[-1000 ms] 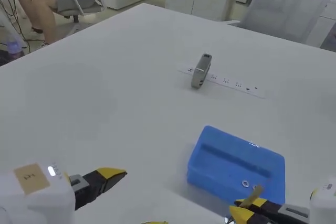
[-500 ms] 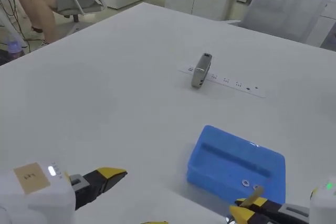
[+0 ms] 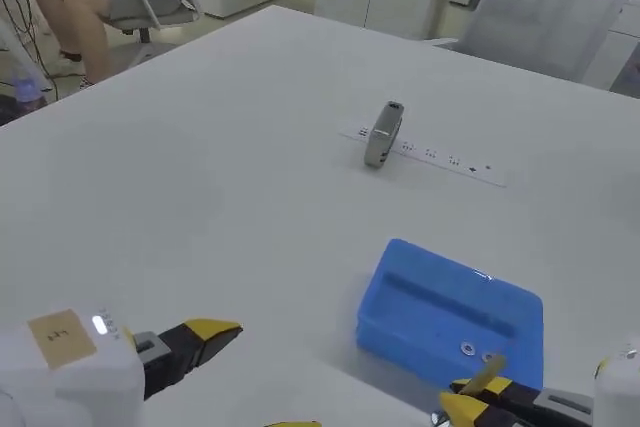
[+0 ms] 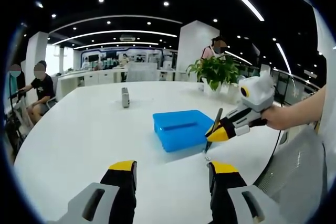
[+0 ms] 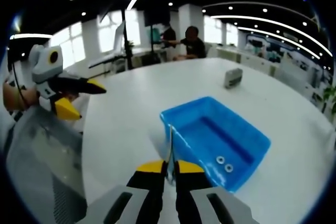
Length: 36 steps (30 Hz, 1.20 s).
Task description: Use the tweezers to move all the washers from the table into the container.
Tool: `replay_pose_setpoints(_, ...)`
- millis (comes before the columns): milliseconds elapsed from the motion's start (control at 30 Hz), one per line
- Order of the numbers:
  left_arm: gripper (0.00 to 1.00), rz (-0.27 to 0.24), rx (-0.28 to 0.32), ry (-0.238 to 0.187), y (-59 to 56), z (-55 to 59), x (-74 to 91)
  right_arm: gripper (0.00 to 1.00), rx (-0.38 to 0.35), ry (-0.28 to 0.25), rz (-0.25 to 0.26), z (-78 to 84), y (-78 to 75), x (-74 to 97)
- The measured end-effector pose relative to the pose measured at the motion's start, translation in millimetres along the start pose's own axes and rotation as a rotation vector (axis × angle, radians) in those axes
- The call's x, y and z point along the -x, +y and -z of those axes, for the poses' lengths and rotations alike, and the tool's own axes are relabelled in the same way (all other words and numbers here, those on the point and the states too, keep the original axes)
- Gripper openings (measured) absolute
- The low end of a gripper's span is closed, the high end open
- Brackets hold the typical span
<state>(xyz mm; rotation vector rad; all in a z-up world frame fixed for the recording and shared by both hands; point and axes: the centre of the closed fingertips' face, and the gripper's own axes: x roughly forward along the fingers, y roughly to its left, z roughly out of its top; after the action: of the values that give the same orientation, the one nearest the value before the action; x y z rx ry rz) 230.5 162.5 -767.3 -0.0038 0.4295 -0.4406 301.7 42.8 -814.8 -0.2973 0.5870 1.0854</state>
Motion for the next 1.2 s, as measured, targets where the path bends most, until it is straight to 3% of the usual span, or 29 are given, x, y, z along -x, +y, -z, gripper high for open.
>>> replay_pose_setpoints(733,0.54,0.001,-0.002,0.003,0.2,0.6,-0.6,0.03,-0.010,-0.151,0.018,-62.9,-13.5,23.6)
replay_pose_setpoints(1000,0.54,0.001,-0.006,0.006,0.3,1.0,-0.5,0.03,-0.032,-0.166,0.048,-69.3,-35.6,19.7)
replay_pose_setpoints(1200,0.54,0.004,-0.006,0.009,-0.3,1.8,-0.7,0.03,-0.078,-0.142,0.067,-62.3,-51.8,7.1)
